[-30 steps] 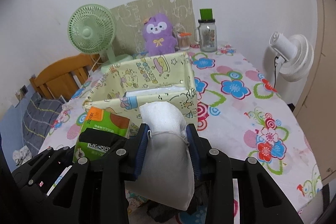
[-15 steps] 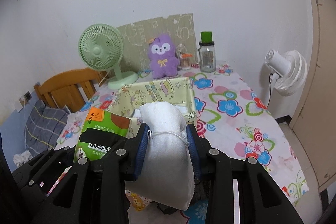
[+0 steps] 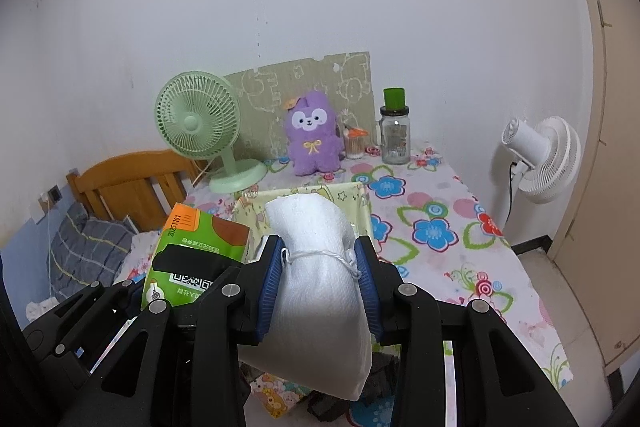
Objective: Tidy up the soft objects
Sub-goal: 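Lift the green tissue pack and white cloth up toward the box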
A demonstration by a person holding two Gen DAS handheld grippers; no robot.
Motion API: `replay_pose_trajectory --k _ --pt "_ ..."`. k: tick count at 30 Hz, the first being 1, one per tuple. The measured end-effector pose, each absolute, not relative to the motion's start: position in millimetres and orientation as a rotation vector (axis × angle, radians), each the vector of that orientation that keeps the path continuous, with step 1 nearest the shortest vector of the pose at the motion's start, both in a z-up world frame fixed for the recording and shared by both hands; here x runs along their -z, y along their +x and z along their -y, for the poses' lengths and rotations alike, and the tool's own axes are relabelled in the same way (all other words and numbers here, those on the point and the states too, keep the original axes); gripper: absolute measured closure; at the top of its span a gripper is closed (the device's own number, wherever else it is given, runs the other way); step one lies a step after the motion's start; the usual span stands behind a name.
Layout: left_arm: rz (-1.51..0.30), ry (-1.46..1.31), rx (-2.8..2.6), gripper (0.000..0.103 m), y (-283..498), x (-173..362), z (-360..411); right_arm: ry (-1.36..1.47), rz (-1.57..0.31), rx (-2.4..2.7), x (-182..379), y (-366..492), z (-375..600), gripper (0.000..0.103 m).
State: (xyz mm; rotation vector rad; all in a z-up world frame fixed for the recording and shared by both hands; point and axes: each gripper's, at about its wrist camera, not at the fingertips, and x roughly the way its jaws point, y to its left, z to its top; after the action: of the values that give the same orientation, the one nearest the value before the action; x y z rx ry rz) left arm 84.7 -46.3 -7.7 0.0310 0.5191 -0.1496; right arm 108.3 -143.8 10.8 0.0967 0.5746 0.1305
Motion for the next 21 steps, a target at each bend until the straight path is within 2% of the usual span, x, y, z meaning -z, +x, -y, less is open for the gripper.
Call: replay_pose_trajectory --k 21 --pt "-0.539 0.032 0.128 0.067 146 8 44 0.1 -0.594 -0.149 -3 177 142 0.063"
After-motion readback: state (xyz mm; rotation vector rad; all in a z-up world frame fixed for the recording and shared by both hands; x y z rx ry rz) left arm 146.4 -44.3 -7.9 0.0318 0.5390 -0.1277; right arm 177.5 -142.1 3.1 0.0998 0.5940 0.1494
